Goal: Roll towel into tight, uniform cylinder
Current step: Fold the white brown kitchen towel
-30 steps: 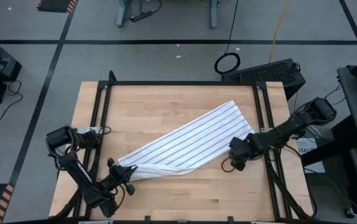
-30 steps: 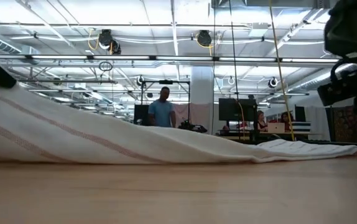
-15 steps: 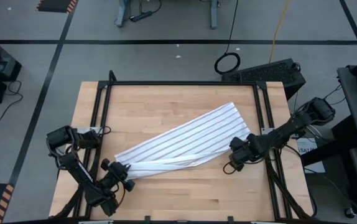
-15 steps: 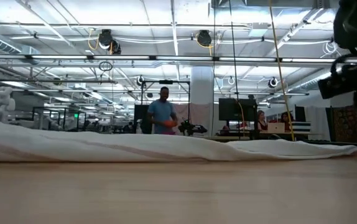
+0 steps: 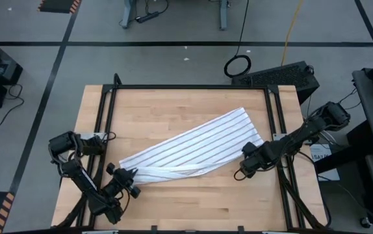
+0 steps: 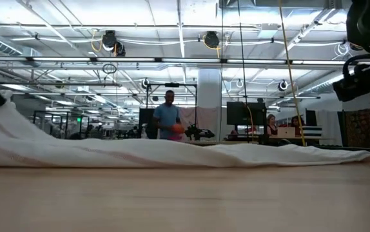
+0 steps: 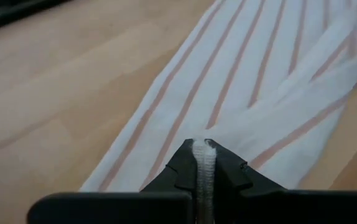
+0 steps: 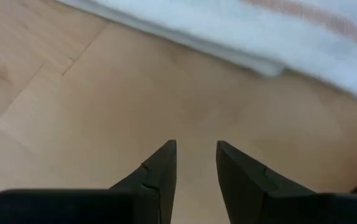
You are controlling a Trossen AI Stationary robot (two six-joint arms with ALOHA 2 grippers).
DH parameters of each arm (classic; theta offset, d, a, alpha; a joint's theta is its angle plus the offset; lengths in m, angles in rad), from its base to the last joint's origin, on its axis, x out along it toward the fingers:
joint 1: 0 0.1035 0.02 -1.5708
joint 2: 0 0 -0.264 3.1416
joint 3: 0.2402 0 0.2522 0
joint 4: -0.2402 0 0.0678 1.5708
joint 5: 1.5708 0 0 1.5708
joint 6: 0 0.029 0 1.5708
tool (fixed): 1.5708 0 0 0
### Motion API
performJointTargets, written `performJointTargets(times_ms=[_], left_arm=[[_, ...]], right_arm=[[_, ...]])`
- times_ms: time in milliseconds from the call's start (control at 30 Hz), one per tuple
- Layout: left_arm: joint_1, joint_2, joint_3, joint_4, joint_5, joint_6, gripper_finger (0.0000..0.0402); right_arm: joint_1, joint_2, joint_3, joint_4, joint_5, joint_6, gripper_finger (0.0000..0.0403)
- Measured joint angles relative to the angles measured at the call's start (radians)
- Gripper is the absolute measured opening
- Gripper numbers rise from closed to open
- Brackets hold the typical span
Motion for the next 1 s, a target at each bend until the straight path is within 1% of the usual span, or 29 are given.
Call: performJointTargets(times_ms=[67, 133, 200, 267, 367, 567, 667, 733, 833, 933, 1000], left_arm=[[0.012, 0.000, 0.000, -0.008, -0.041, 0.007, 0.0020], [0.028, 0.000, 0.000, -0.021, -0.046, 0.013, 0.0020], [0.047, 0.000, 0.000, -0.016, -0.049, 0.060, 0.0020], [0.066, 0.000, 0.000, -0.009, -0.070, 0.123, 0.0020], [0.101, -0.007, 0.000, -0.018, -0.093, 0.190, 0.0020], [0.174, -0.104, 0.000, -0.032, -0.093, 0.363, 0.0020], [0.199, -0.156, 0.000, -0.036, -0.062, 0.463, 0.0020], [0.211, -0.177, 0.000, -0.060, -0.041, 0.476, 0.0020], [0.236, -0.186, 0.000, -0.127, -0.049, 0.473, 0.0020], [0.279, -0.186, 0.000, -0.212, -0.054, 0.465, 0.0020], [0.300, -0.186, -0.005, -0.227, -0.062, 0.455, 0.0020]], right_arm=[[0.000, 0.000, 0.000, 0.000, -0.002, 0.030, 0.0104], [0.000, 0.000, 0.000, 0.000, 0.002, 0.060, 0.0104], [0.000, 0.000, 0.000, 0.001, 0.021, 0.075, 0.0104], [0.004, 0.000, 0.000, 0.020, 0.052, 0.059, 0.0104], [0.006, 0.000, -0.001, 0.056, 0.057, 0.017, 0.0104], [0.014, -0.001, -0.002, 0.045, 0.002, 0.051, 0.0104], [0.040, -0.001, -0.002, 0.038, 0.014, 0.079, 0.0104], [0.067, 0.000, -0.002, 0.020, 0.031, 0.128, 0.0104], [0.109, 0.011, -0.002, 0.028, 0.028, 0.188, 0.0104], [0.135, 0.010, -0.002, 0.084, 0.026, 0.230, 0.0104], [0.138, 0.009, -0.002, 0.123, 0.024, 0.248, 0.0104]])
